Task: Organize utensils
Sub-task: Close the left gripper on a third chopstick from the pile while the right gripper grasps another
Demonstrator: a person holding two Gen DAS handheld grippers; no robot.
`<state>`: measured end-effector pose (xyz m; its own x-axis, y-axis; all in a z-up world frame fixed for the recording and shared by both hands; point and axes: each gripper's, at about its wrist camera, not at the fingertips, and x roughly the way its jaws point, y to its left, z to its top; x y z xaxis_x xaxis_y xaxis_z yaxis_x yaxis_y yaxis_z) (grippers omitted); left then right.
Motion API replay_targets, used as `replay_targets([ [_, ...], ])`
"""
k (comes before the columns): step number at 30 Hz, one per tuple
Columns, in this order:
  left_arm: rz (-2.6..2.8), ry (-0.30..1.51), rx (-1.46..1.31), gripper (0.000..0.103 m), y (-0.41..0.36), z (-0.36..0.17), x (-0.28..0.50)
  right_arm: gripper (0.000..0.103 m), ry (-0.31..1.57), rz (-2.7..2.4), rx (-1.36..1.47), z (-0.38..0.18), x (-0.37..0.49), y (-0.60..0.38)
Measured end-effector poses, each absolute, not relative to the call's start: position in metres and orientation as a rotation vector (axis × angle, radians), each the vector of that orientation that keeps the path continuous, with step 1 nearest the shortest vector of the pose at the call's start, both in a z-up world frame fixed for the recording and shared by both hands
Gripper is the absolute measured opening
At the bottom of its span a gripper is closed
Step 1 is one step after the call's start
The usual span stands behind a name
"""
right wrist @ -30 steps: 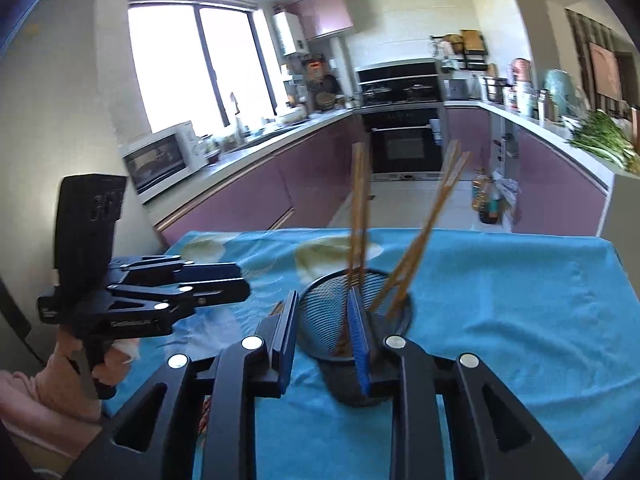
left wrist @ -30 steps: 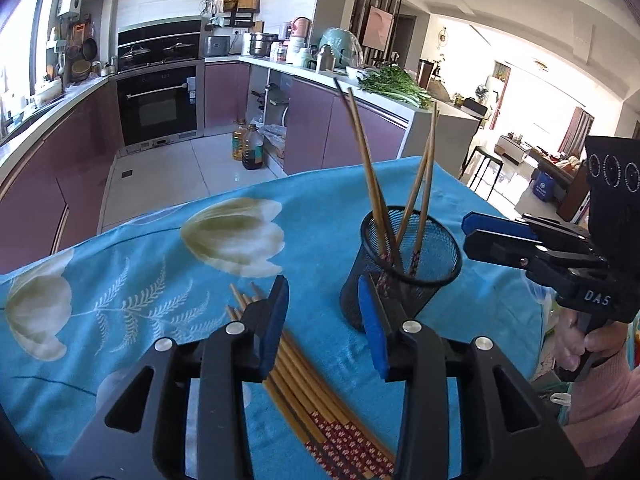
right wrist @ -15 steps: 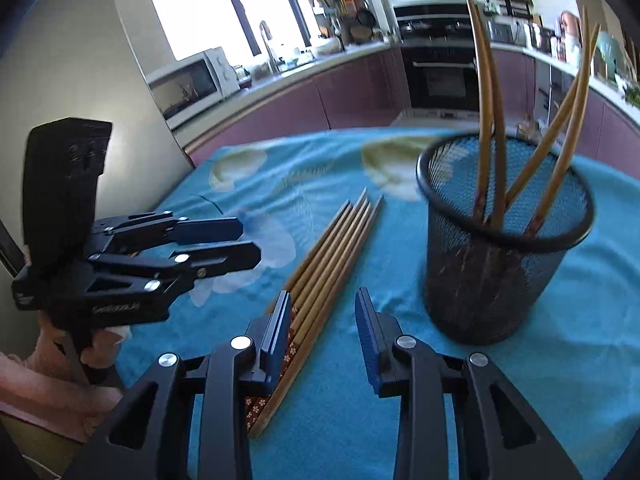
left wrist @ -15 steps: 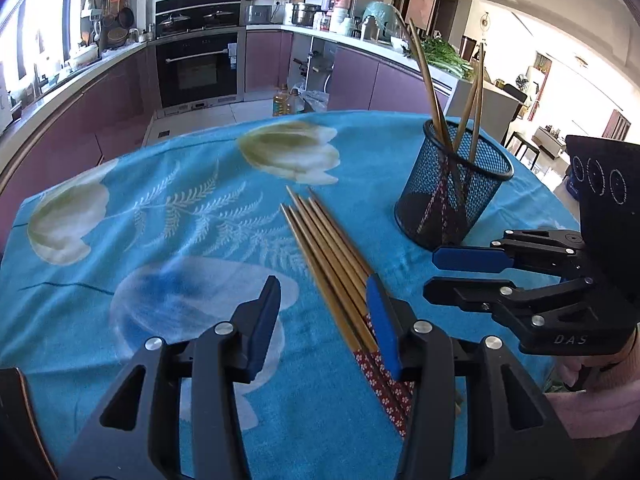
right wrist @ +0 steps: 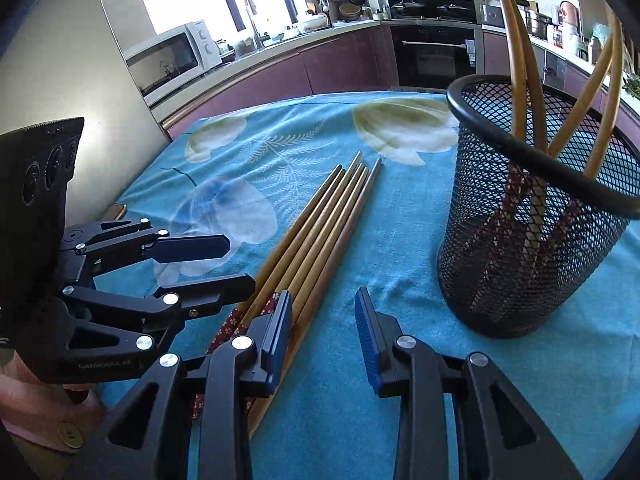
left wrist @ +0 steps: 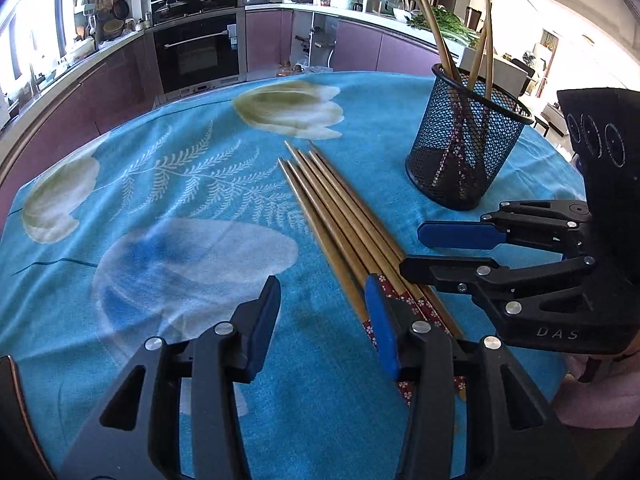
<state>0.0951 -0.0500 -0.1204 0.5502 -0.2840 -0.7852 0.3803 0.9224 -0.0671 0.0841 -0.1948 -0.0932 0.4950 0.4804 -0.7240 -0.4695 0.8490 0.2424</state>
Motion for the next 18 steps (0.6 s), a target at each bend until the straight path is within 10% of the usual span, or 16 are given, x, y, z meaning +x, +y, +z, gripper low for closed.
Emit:
replay_targets([
  [18, -0.405, 0.938, 0.114, 0.035, -0.05, -0.127, 0.106, 0.03, 0.89, 0.514, -0.051, -0.093, 0.091, -0.19],
])
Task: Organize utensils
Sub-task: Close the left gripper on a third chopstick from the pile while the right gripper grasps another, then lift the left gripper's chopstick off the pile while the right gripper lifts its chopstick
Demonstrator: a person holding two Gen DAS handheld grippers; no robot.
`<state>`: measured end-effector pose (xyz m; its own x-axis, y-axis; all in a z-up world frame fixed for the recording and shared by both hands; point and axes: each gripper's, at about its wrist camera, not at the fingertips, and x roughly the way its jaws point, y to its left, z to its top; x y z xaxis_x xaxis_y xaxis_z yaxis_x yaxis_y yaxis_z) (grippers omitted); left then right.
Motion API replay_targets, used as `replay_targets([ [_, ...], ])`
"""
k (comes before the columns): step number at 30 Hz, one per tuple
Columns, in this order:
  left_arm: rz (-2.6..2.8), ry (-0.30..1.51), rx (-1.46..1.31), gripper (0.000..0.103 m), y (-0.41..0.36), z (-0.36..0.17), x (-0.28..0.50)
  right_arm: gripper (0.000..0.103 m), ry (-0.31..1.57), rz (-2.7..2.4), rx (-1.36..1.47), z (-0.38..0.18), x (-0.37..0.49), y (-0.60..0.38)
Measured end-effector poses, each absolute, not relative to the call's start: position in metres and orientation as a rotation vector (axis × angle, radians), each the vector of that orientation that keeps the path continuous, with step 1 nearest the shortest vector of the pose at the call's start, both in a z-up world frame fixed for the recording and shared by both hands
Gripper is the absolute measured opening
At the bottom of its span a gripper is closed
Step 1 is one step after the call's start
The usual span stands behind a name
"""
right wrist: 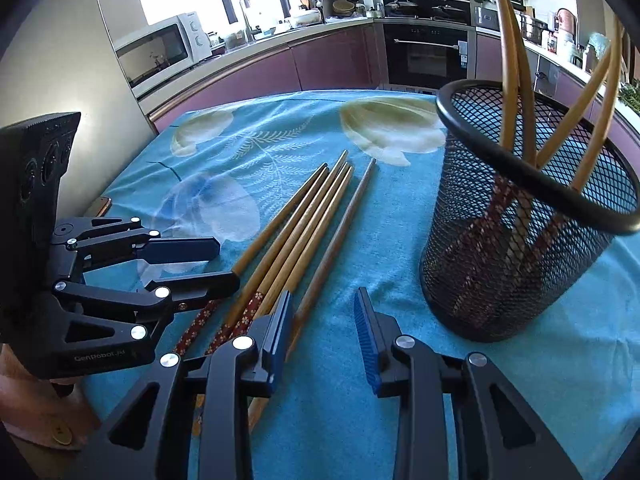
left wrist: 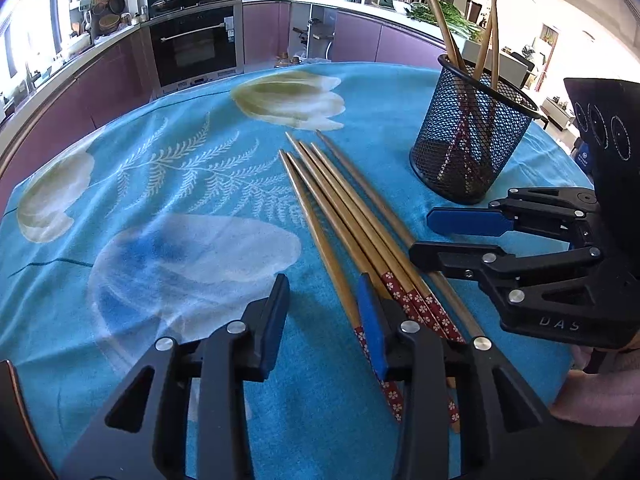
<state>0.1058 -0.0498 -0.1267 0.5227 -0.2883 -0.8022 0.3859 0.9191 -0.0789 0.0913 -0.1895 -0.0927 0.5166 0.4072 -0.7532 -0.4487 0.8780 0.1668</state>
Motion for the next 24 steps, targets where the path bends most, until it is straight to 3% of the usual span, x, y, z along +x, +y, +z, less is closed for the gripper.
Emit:
replay_targets([
  [7, -0.4, 0.937, 0.115, 0.028, -0.053, -0.128, 0.119, 0.026, 0.882, 0.485, -0.044, -0.093, 0.105, -0.183],
  [12, -0.409, 0.943, 0.09, 0.013, -0.053, -0.128, 0.123, 0.014, 0.888, 0.49, 0.008, -0.094, 0.108, -0.188],
  [13, -0.414, 0.942, 0.086, 0.013, -0.054, -0.128, 0.123, 0.01, 0.891, 0.496, 0.024, -0.094, 0.108, -0.189],
  [24, -0.403, 0.91, 0.015, 0.008, -0.041, -0.12, 0.11, 0.006, 0.87, 0.511, 0.121, -0.09, 0.098, -0.208],
])
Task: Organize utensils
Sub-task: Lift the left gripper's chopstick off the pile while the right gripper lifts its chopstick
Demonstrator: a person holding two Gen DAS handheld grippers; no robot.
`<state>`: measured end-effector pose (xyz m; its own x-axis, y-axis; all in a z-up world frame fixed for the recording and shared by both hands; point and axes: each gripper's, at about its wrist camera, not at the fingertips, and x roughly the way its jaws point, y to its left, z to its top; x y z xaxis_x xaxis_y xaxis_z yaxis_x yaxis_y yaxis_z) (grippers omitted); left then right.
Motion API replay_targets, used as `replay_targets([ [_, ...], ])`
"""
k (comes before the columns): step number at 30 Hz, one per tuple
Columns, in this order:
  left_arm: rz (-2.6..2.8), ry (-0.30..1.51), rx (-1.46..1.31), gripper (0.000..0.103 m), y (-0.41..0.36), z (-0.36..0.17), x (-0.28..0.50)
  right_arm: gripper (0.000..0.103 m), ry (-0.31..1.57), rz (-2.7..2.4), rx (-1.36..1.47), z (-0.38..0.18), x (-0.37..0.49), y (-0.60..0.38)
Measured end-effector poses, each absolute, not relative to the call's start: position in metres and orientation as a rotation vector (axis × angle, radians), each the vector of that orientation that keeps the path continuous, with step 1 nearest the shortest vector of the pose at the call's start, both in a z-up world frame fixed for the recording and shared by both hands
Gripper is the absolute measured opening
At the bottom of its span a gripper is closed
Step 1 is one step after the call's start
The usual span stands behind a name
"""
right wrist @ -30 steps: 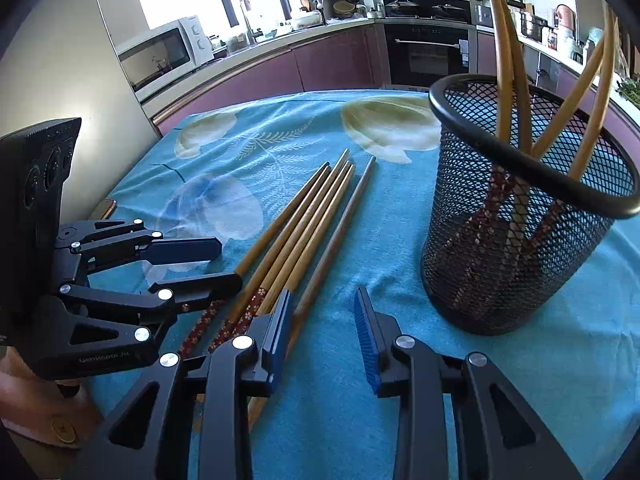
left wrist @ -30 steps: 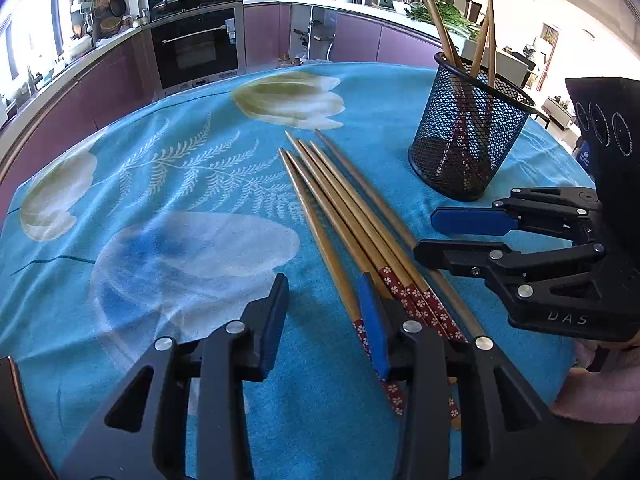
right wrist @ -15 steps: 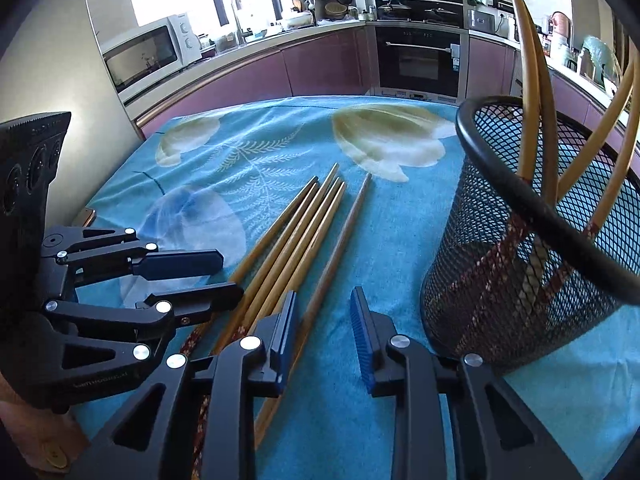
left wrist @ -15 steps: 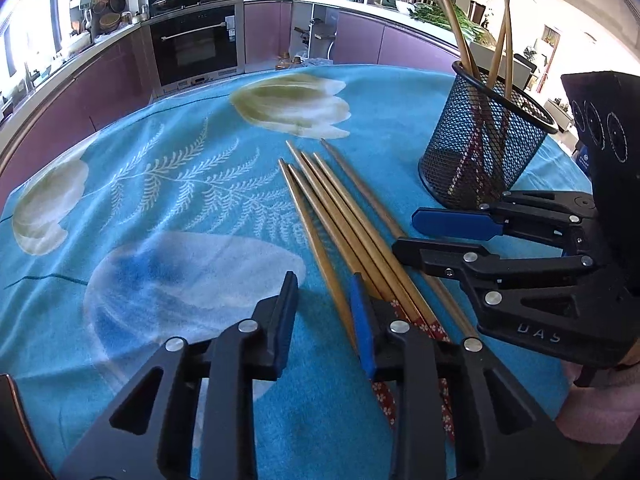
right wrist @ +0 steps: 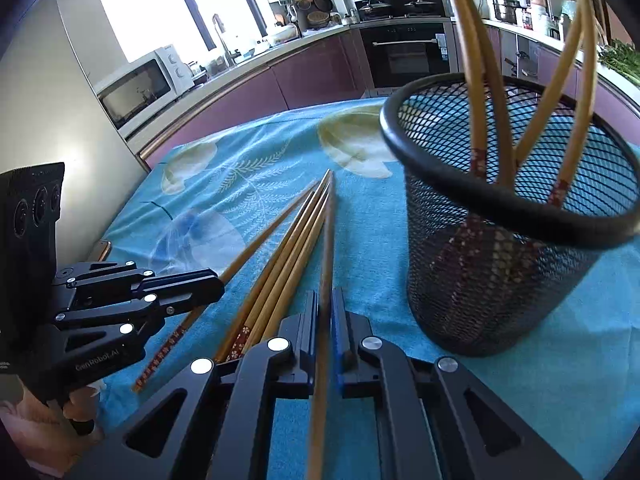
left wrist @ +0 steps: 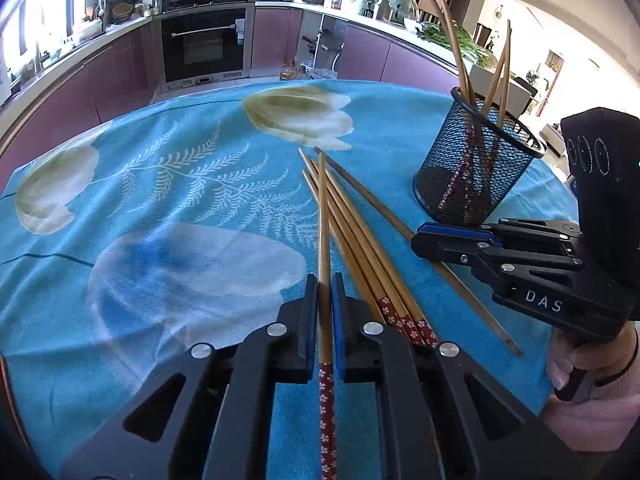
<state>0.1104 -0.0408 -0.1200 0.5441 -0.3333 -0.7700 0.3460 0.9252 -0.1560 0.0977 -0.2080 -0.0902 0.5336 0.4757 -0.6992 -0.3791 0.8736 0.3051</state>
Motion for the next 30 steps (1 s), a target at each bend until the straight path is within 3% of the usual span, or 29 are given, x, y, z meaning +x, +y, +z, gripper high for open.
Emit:
replay_targets([
  [19, -0.48, 0.967, 0.07, 0.013, -0.052, -0.131, 0.118, 0.008, 0.92, 0.547, 0.028, -0.096, 0.105, -0.192],
  [30, -0.491, 0.921, 0.045, 0.007, -0.053, -0.109, 0.118, 0.006, 0.845, 0.569, 0.07, -0.076, 0.094, -0.208],
])
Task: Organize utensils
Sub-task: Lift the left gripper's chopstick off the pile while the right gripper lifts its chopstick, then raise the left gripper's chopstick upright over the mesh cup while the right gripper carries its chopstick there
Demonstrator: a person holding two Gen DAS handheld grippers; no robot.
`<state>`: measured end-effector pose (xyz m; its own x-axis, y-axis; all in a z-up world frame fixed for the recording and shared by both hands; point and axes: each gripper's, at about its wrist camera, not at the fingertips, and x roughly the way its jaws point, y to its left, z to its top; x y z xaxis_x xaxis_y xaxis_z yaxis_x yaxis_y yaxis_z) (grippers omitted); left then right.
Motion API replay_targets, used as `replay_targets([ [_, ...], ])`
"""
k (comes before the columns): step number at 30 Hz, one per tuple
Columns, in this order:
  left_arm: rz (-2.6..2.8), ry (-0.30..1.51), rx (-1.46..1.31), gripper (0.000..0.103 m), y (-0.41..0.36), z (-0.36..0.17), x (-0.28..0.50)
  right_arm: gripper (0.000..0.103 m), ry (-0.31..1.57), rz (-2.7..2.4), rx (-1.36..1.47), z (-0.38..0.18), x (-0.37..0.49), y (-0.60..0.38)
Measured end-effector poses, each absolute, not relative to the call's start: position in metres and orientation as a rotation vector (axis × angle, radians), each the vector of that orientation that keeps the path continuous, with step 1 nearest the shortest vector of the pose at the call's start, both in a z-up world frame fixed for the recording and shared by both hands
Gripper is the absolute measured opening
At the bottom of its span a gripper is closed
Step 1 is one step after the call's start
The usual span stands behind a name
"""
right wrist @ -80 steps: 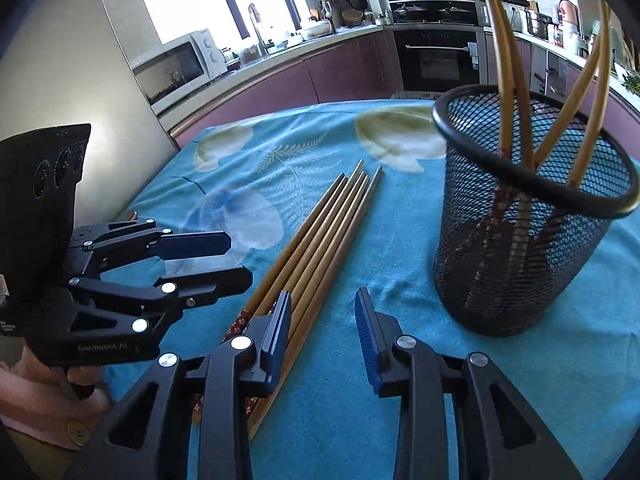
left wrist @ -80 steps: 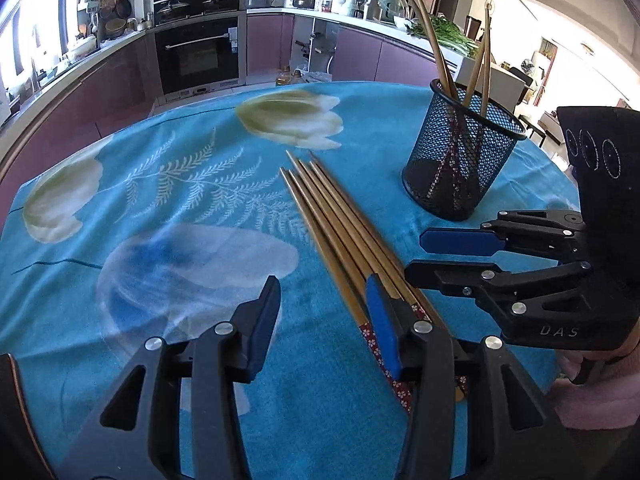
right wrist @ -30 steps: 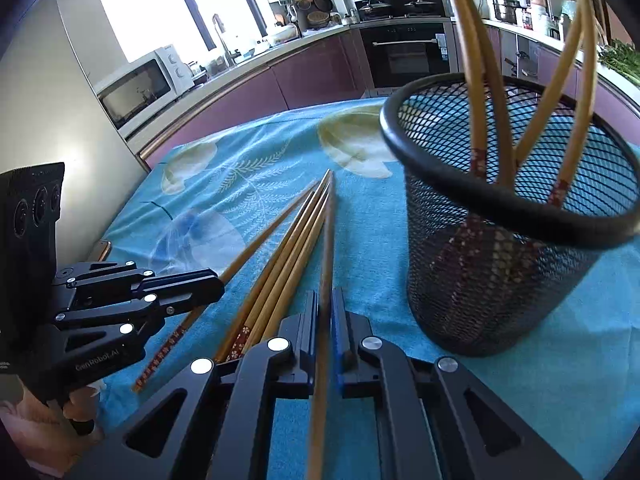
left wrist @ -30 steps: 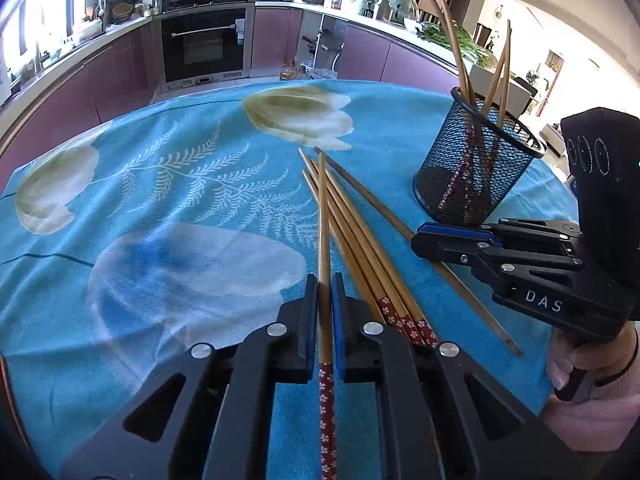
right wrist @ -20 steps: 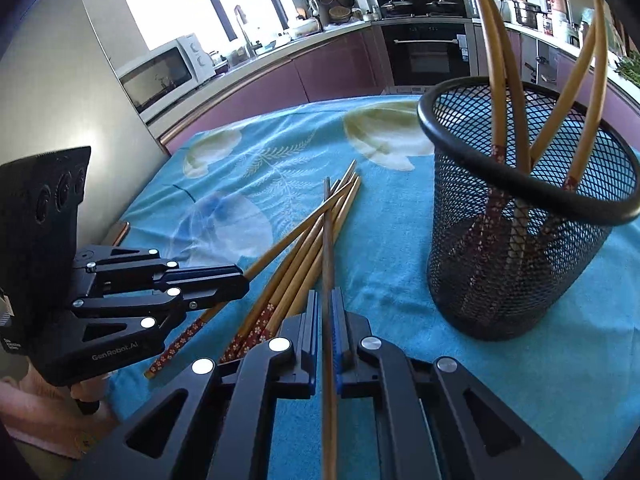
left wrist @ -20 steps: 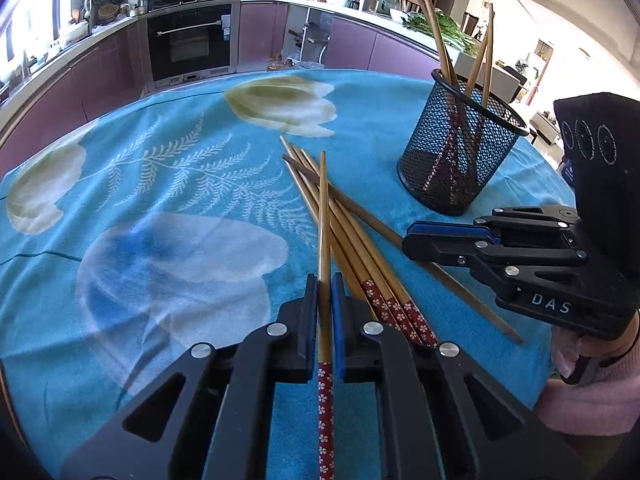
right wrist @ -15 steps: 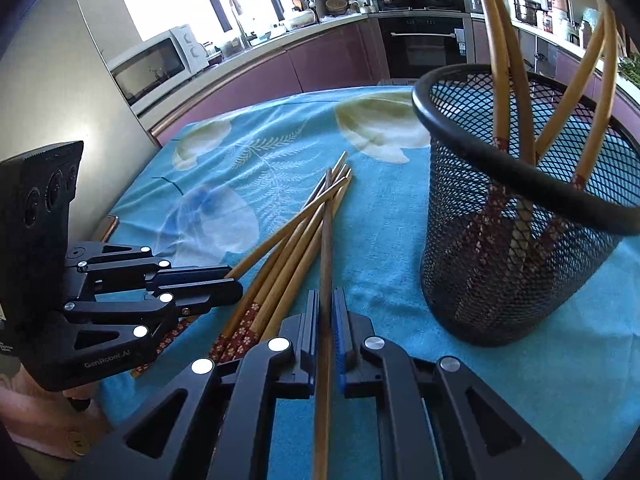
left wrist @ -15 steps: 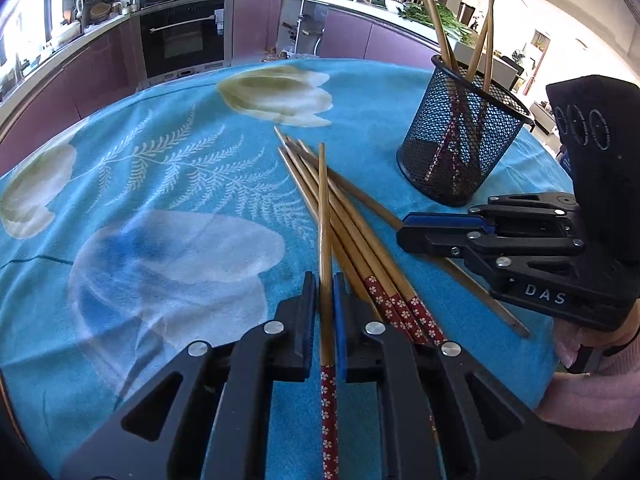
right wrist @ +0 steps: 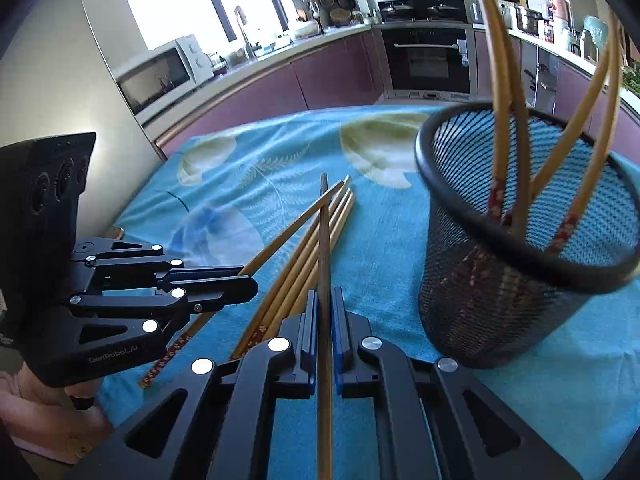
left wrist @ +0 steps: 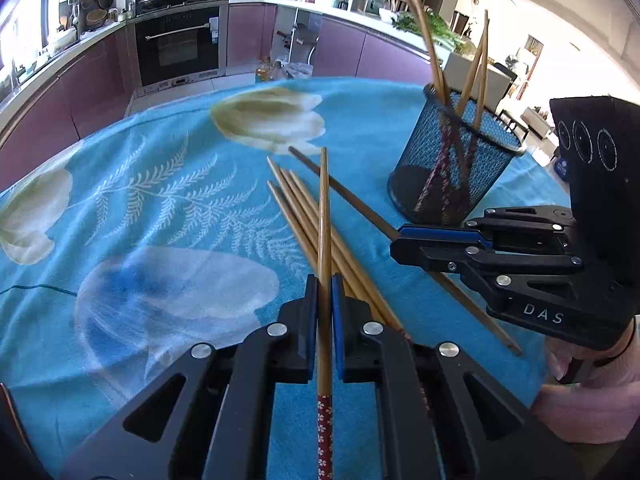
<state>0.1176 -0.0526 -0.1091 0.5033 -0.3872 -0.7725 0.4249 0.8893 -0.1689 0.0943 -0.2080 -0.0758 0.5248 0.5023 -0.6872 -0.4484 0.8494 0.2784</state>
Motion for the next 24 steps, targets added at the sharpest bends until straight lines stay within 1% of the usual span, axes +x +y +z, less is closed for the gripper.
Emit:
replay_targets([
  [12, -0.614, 0.781, -0.026, 0.007, -0.043, -0.042, 0.095, 0.006, 0.681, 0.57, 0.119, -0.026, 0.068, -0.246],
  [24, -0.679, 0.691, -0.059, 0.007, -0.041, -0.004, 0.081, 0.006, 0.574, 0.563, 0.161, 0.002, 0.059, -0.275],
])
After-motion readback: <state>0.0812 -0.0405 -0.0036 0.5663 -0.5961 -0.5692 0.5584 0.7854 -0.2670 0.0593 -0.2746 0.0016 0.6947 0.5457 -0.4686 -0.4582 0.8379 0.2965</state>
